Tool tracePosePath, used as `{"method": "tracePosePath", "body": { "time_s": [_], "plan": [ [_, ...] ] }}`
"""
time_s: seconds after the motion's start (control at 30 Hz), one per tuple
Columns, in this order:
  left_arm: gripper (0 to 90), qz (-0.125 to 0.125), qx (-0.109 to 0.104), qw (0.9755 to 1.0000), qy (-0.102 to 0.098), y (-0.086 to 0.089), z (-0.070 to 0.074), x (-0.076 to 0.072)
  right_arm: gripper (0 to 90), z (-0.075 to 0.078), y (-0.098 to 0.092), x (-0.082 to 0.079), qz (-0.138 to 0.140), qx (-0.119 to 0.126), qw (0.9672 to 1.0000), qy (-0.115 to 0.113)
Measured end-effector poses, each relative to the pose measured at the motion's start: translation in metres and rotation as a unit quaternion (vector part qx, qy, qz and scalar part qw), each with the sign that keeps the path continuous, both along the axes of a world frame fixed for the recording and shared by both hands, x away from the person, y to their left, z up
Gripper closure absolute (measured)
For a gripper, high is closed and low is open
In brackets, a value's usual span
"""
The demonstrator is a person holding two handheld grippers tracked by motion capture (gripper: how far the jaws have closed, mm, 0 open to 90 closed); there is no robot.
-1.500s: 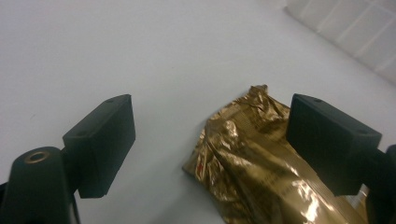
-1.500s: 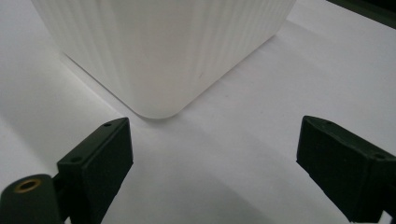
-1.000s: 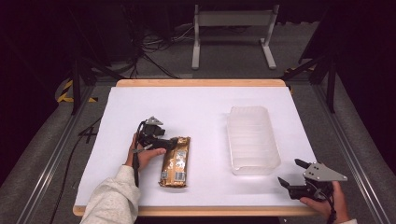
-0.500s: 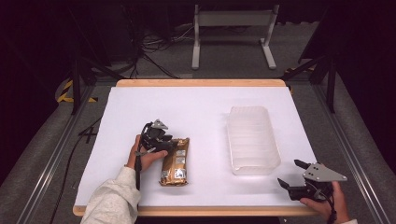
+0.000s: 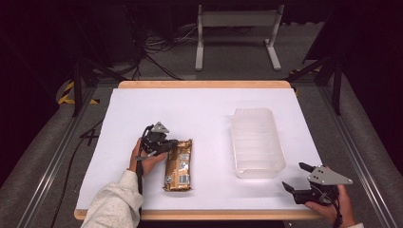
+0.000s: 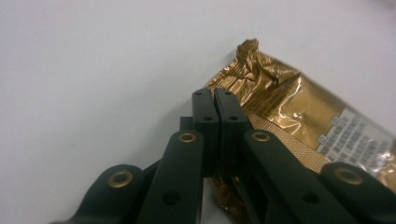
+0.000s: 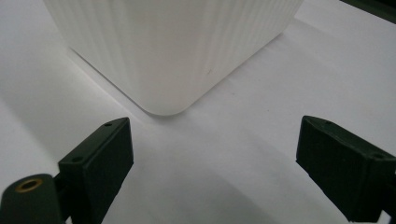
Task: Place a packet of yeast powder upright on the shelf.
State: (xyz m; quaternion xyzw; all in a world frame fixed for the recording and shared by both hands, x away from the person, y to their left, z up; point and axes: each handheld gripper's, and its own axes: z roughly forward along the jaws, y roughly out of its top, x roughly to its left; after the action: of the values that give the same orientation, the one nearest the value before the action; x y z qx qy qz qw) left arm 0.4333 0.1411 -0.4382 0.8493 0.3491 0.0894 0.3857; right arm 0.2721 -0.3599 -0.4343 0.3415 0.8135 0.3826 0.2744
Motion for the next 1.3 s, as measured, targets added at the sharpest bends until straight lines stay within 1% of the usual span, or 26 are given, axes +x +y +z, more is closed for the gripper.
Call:
{"method": "tracePosePath", "body": {
  "time_s": [0.03,0.07,0.1,0.13,0.17,0.2,0.23,0.33,0.37,0.4,0.43,0.5,0.53,0.57,0.6,0.63,0.67,0.7,0.77,0.83,0.9,0.97,1.0,1.2,1.23,1.3],
  "plan": [
    [88.8,0.000,0.000,1.0000,0.000,0.000,0.000,0.000,11.7,0.000,0.000,0.000,0.000,0.000,1.0000,0.000],
    [88.8,0.005,-0.010,0.9999,-0.008,0.001,0.004,-0.002,11.7,0.000,0.000,0.000,0.000,0.000,1.0000,0.000],
    [88.9,0.004,-0.025,0.9995,-0.020,0.005,0.011,-0.006,11.6,0.000,0.000,0.000,-0.002,-0.001,1.0000,0.000],
    [88.9,0.004,-0.025,0.9995,-0.020,0.005,0.011,-0.006,11.6,0.000,0.000,0.000,-0.002,-0.001,1.0000,0.000],
    [88.9,0.008,-0.024,0.9989,-0.039,0.006,0.016,-0.009,11.7,0.000,0.000,0.000,-0.001,-0.001,1.0000,-0.002],
    [88.9,0.007,-0.039,0.9975,-0.059,0.009,0.024,-0.015,11.7,0.001,0.000,0.000,-0.001,-0.001,1.0000,-0.001],
    [89.0,0.012,-0.045,0.9963,-0.072,0.010,0.029,-0.019,11.7,0.001,-0.001,0.000,-0.001,-0.001,1.0000,-0.002],
    [89.0,0.008,-0.064,0.9938,-0.090,0.014,0.041,-0.027,11.6,0.001,-0.001,0.000,-0.003,0.001,1.0000,-0.003],
    [89.0,0.009,-0.067,0.9930,-0.097,0.014,0.044,-0.029,11.6,0.001,-0.001,0.000,-0.003,0.002,1.0000,-0.003],
    [89.0,0.009,-0.067,0.9930,-0.097,0.014,0.044,-0.029,11.6,0.001,-0.001,0.000,-0.003,0.002,1.0000,-0.003],
    [89.0,0.001,-0.075,0.9913,-0.109,0.014,0.051,-0.035,11.7,0.001,-0.001,0.000,-0.003,0.002,1.0000,-0.003],
    [89.0,0.000,-0.078,0.9906,-0.112,0.014,0.054,-0.038,11.6,0.001,0.000,0.000,-0.002,0.000,1.0000,-0.002],
    [89.0,-0.004,-0.078,0.9899,-0.119,0.013,0.059,-0.041,11.6,0.001,0.000,0.000,-0.002,0.000,1.0000,-0.002],
    [89.0,-0.005,-0.077,0.9888,-0.128,0.013,0.062,-0.044,11.7,0.001,0.000,0.000,-0.002,0.000,1.0000,-0.002],
    [89.0,-0.008,-0.086,0.9870,-0.136,0.014,0.070,-0.049,11.7,0.001,0.000,0.000,-0.003,0.001,1.0000,-0.002],
    [89.1,-0.008,-0.086,0.9870,-0.136,0.014,0.070,-0.049,11.9,0.001,0.000,0.000,-0.002,0.001,1.0000,-0.002],
    [89.1,-0.003,-0.087,0.9844,-0.153,0.016,0.077,-0.055,11.9,0.001,0.000,0.000,-0.001,0.001,1.0000,-0.003],
    [89.1,-0.003,-0.087,0.9844,-0.153,0.016,0.077,-0.055,11.9,0.001,0.000,0.000,-0.001,0.001,1.0000,-0.003],
    [89.1,-0.006,-0.102,0.9825,-0.156,0.019,0.083,-0.059,11.8,0.001,-0.001,0.000,-0.002,0.002,1.0000,-0.004],
    [89.2,-0.002,-0.107,0.9805,-0.164,0.022,0.087,-0.063,11.8,0.001,-0.001,0.000,-0.003,0.003,1.0000,-0.004],
    [89.2,0.000,-0.120,0.9786,-0.167,0.023,0.090,-0.066,11.8,0.002,-0.001,-0.001,-0.003,0.003,1.0000,-0.005],
    [89.2,-0.006,-0.120,0.9779,-0.171,0.023,0.093,-0.068,11.7,0.002,-0.001,-0.001,-0.004,0.003,0.9999,-0.010],
    [89.2,-0.003,-0.120,0.9772,-0.175,0.021,0.095,-0.069,11.8,0.002,-0.002,-0.001,-0.006,0.006,0.9999,-0.010],
    [89.3,-0.008,-0.119,0.9750,-0.188,0.014,0.101,-0.072,11.7,0.003,-0.002,-0.001,-0.007,0.009,0.9999,-0.011],
    [89.3,-0.008,-0.118,0.9748,-0.189,0.013,0.102,-0.072,11.7,0.003,-0.002,-0.001,-0.006,0.010,0.9999,-0.013],
    [89.4,-0.015,-0.110,0.9759,-0.188,0.011,0.105,-0.072,11.4,0.003,-0.003,-0.002,-0.002,0.016,0.9997,-0.016]
  ]
}}
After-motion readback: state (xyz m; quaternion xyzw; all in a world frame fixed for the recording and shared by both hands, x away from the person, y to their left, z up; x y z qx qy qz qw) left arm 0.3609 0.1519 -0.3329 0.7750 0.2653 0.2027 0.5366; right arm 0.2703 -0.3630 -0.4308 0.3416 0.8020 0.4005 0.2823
